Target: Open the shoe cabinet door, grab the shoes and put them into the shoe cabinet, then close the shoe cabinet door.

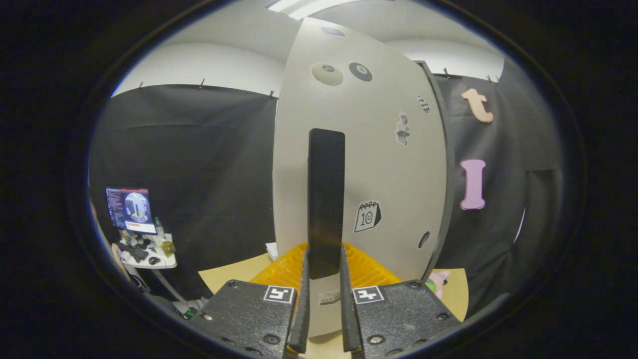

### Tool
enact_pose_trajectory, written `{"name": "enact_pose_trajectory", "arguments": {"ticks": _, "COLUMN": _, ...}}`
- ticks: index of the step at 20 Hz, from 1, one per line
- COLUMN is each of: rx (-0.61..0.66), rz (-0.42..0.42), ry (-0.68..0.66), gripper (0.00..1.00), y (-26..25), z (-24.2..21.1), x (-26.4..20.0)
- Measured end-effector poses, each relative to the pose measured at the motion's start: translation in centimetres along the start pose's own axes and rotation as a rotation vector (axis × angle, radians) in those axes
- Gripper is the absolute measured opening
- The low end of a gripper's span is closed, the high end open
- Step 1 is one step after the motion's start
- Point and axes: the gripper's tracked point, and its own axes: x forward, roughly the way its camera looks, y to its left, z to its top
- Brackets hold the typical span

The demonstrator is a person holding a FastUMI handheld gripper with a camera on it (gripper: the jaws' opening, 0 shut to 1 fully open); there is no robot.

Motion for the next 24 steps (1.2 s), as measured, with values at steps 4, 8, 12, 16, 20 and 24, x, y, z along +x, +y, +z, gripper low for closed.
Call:
{"name": "enact_pose_trajectory", "arguments": {"ticks": 4, "rx": 0.036, "rz": -0.025, "ry": -0.020, "gripper": 0.30, "y": -1.1, "z": 0.0, "x": -1.6}}
{"name": "enact_pose_trajectory", "arguments": {"ticks": 8, "rx": 0.068, "rz": -0.046, "ry": -0.034, "gripper": 0.30, "y": -2.2, "z": -0.1, "x": -2.7}}
{"name": "enact_pose_trajectory", "arguments": {"ticks": 12, "rx": 0.056, "rz": -0.087, "ry": -0.054, "gripper": 0.30, "y": -3.4, "z": -0.1, "x": -3.9}}
{"name": "enact_pose_trajectory", "arguments": {"ticks": 16, "rx": -0.016, "rz": -0.234, "ry": -0.041, "gripper": 0.28, "y": -5.5, "z": -1.3, "x": -5.7}}
{"name": "enact_pose_trajectory", "arguments": {"ticks": 20, "rx": -0.048, "rz": -0.529, "ry": -0.132, "gripper": 0.28, "y": -9.7, "z": -0.5, "x": -11.8}}
{"name": "enact_pose_trajectory", "arguments": {"ticks": 24, "rx": -0.063, "rz": -0.568, "ry": -0.237, "gripper": 0.85, "y": -5.5, "z": -0.1, "x": -14.6}}
